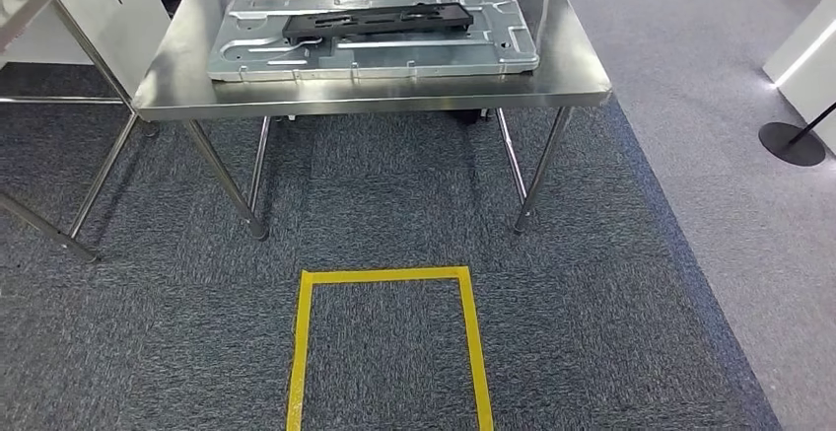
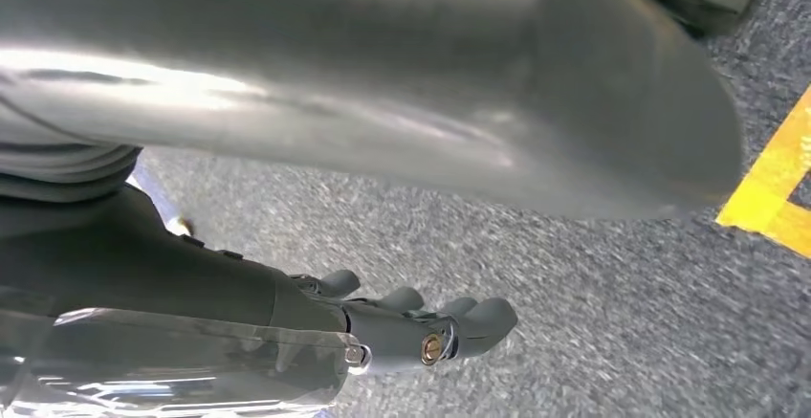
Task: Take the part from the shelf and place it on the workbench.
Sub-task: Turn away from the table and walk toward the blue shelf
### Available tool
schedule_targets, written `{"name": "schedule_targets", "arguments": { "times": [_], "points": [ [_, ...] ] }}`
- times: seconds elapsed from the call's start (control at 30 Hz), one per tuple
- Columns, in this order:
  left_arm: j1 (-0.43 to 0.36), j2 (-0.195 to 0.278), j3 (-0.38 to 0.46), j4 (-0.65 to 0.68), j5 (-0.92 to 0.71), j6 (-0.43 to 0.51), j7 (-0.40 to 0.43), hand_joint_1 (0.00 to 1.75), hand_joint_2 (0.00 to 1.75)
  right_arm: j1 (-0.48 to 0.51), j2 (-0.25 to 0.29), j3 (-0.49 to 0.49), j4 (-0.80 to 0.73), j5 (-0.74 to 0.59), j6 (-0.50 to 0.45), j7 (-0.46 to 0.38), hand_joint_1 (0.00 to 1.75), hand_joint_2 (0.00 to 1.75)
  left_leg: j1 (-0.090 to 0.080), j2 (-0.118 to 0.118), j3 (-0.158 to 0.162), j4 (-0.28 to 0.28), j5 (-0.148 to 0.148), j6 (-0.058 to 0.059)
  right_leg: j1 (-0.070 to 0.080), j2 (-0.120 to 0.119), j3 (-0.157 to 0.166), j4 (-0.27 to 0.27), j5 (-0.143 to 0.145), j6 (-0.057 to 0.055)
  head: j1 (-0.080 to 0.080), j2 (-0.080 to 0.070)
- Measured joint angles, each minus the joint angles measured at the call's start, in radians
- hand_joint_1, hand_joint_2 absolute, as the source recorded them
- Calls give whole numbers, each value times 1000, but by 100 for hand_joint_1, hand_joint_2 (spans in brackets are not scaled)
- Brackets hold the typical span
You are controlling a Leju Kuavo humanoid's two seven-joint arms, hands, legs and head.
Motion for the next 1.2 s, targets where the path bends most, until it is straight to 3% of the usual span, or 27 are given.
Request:
{"name": "schedule_targets", "arguments": {
  "times": [0.07,0.1,0.13,0.2,0.23,0.27,0.3,0.37,0.43,0.5,0.6,0.63,0.7,0.73,0.77,0.8,0.83,0.87,0.9,0.93,1.0,1.03,1.17,1.2],
  "points": [
    [1,-1,1,0,1,1,-2,0,0,0,-1,0,0,0,5,15,0,0,2,-1,-6,0,5,-12,-2,-2,-10,-6,13,-15,0,0],
    [2,-2,1,0,2,3,-3,0,0,1,-1,0,0,-3,9,22,0,0,3,-2,-14,15,-13,-17,-4,-4,-17,-8,22,-23,0,0],
    [3,-3,2,0,4,6,-3,0,0,1,-2,-1,0,-10,14,27,0,0,3,-4,-27,50,-50,-21,-6,-6,-25,-11,31,-31,0,0],
    [4,-6,5,0,9,14,0,0,0,2,-4,-6,0,-31,27,31,0,0,5,-5,-63,172,-141,-26,-3,-8,-45,-9,47,-40,0,0],
    [4,-6,6,0,11,19,3,0,0,3,-5,-11,0,-42,34,32,0,0,6,-5,-78,237,-168,-28,-1,-9,-55,-8,55,-41,0,0],
    [5,-6,8,0,12,24,7,0,0,3,-5,-17,0,-52,39,35,0,0,6,-5,-82,279,-173,-29,1,-9,-66,-6,62,-41,0,0],
    [5,-6,10,0,12,28,10,0,0,3,-5,-23,0,-61,44,39,0,0,6,-5,-70,287,-157,-29,2,-9,-77,-3,68,-39,0,0],
    [5,-6,15,0,12,34,17,0,0,4,-5,-35,0,-74,51,51,0,87,5,-6,14,186,-109,-23,3,-8,-96,8,76,-35,0,0],
    [3,-6,19,0,12,36,22,0,0,4,-6,-45,0,-83,53,59,0,175,2,-6,108,47,-101,-13,5,-8,-111,22,78,-29,0,0],
    [2,-6,21,0,12,38,25,0,0,2,-6,-54,0,-88,52,57,0,175,-2,-7,138,-12,-117,-5,8,-9,-123,31,82,-19,0,0],
    [3,-8,24,0,14,40,28,0,0,0,-9,-64,0,-88,51,44,0,175,4,-5,132,-26,-112,13,7,-6,-137,52,71,-2,0,0],
    [3,-8,25,0,15,41,29,0,0,0,-10,-66,0,-87,51,41,0,175,7,-4,130,-28,-108,19,5,-4,-151,86,47,4,0,0],
    [2,-8,25,0,15,44,28,0,0,1,-11,-67,0,-82,51,44,0,175,6,-3,124,-29,-102,27,-5,0,-208,213,-22,15,0,0],
    [2,-8,26,0,15,46,29,0,44,1,-11,-67,0,-81,51,48,0,175,6,-2,121,-28,-101,29,-10,0,-237,279,-48,22,0,0],
    [2,-9,26,0,15,49,30,0,87,2,-11,-68,0,-80,51,52,0,131,6,-2,120,-27,-100,30,-16,1,-254,320,-57,29,0,0],
    [2,-10,27,0,16,52,34,0,131,2,-12,-68,0,-81,50,53,0,87,7,-2,119,-25,-100,30,-23,1,-251,319,-44,37,0,0],
    [2,-11,28,0,17,56,38,0,175,2,-12,-69,0,-81,49,52,0,44,9,-3,118,-21,-101,28,-30,0,-230,279,-14,45,0,0],
    [2,-12,29,0,18,61,43,0,175,2,-13,-70,0,-83,49,49,0,0,11,-3,118,-15,-104,25,-38,0,-194,210,24,53,0,0],
    [1,-13,30,0,19,64,46,0,175,1,-13,-72,0,-85,49,46,0,44,11,-4,116,-8,-108,21,-43,0,-158,140,50,61,0,0],
    [0,-13,30,0,19,68,49,0,175,0,-13,-75,0,-88,50,44,0,87,10,-5,112,0,-112,15,-46,1,-132,86,67,58,0,0],
    [-1,-13,30,0,20,71,53,0,175,-2,-12,-83,0,-95,54,39,0,175,4,-6,105,10,-116,7,-43,3,-119,48,68,48,0,0],
    [-1,-13,30,0,20,72,58,0,175,-2,-12,-86,0,-100,55,36,0,175,3,-6,102,12,-116,4,-40,4,-122,48,69,39,0,0],
    [6,-12,1,0,40,72,84,0,175,6,-14,-80,-2,-144,56,45,0,175,10,-6,100,7,-111,-5,-32,4,-126,49,70,33,0,0],
    [9,-10,-18,-1,54,73,90,0,131,9,-15,-71,-5,-162,57,47,0,175,11,-6,100,6,-110,-6,-31,4,-126,49,70,31,0,0]
  ]
}}
